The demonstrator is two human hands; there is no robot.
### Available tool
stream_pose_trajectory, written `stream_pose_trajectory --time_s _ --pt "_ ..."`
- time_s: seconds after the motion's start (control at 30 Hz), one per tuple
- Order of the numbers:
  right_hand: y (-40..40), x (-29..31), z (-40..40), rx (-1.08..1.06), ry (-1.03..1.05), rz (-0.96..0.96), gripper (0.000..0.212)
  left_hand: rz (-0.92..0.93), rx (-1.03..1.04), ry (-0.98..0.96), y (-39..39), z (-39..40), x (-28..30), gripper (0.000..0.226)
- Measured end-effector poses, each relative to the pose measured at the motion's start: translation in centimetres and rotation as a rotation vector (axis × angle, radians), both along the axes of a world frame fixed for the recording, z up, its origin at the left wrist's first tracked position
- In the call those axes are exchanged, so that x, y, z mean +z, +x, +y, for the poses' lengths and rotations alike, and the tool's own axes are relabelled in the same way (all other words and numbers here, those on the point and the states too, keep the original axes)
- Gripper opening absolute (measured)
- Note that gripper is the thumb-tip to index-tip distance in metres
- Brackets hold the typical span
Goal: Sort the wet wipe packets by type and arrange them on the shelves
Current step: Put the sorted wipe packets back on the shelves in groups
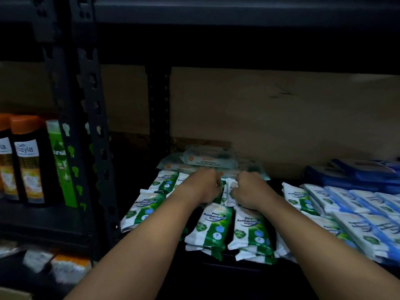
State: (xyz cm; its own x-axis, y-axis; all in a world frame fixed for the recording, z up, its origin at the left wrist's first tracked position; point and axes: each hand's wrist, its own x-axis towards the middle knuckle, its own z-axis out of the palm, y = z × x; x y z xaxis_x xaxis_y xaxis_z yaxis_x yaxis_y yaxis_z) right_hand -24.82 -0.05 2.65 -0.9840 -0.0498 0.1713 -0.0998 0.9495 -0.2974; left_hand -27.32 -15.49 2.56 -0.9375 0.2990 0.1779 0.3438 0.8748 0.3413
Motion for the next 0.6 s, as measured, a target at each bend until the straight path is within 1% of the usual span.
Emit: stream_pose_trajectory --time_s 0.07,0.17,0.3,0.43,0.53,0.6 --pt "-0.2 -0.5 0.0 -0.025 -0.030 0.016 0.031 -0.012 0.009 -0.029 -0.3 0.8 -0.4 0.028" --pt "-1.2 -1.4 0.3 -0.021 -0.081 0.017 0.025 -0.028 0.027 -0.016 -1.1 1.3 -0.9 0.028" --pt "-2.3 -2.2 0.4 -0.004 -0.164 -0.018 0.028 -0.024 0.095 0.044 -1.8 1.6 -1.3 0.024" --pt "-2.7 -2.2 0.4 -0.002 -0.254 -0.013 0.031 -0.007 0.163 0.067 -2.2 1.6 -1.4 0.011" --pt "-2.5 -1.9 0.3 -0.007 -0.295 -0.012 0.035 0.006 0.182 0.086 -2.5 1.0 -1.4 0.012" --pt "-2.3 -1.7 0.3 -0.013 -0.310 -0.005 0.036 0.021 0.161 0.095 -2.7 0.2 -1.4 0.020"
